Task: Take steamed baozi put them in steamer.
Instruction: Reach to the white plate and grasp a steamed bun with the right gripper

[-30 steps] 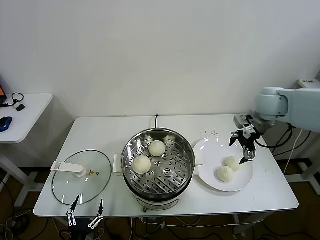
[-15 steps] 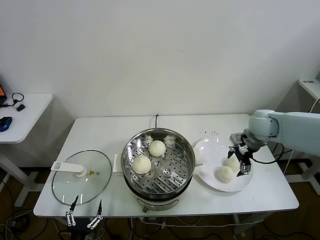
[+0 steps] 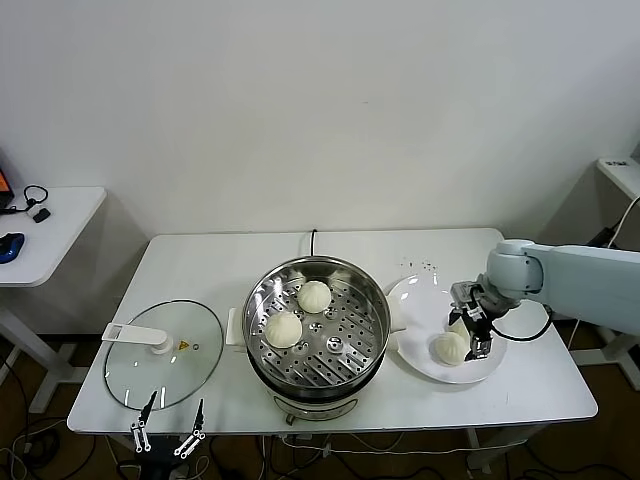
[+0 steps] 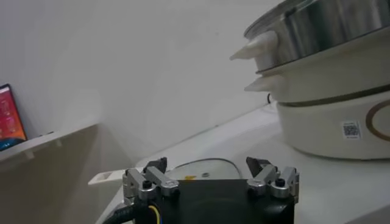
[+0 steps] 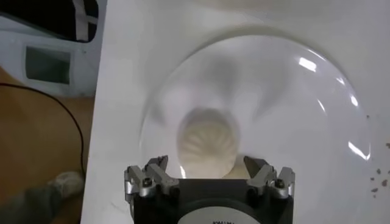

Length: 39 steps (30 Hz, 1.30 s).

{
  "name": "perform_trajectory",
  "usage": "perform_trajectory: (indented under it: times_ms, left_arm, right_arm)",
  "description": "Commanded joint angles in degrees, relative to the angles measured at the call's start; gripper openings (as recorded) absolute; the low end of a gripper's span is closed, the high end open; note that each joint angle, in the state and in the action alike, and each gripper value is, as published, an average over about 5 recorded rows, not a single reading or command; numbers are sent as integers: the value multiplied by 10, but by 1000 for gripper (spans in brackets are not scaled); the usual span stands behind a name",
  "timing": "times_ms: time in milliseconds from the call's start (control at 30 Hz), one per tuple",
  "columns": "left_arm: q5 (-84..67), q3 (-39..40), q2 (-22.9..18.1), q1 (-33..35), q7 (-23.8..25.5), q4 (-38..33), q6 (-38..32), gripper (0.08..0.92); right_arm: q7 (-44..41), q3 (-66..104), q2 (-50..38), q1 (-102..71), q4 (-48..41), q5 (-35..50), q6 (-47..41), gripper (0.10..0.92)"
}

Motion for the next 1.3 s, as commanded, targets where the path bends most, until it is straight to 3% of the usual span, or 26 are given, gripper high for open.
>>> perform_trajectory:
  times_ms: [33, 700, 967, 1300]
  left_arm:
    - [2, 0, -28, 0, 0, 1, 1, 823]
    - [3, 0, -28, 1, 0, 0, -1, 823]
    - [5, -3, -28, 1, -1, 1, -3, 823]
    - [9, -2, -28, 3, -1, -4, -3, 823]
  right_arm:
    - [13, 54, 1, -61, -20, -9, -11, 823]
    - [13, 79, 7, -89, -42, -16, -15, 820]
    - [13, 77, 5, -85, -33, -11, -20, 681]
    - [15, -26, 8, 50, 14, 84, -34, 620]
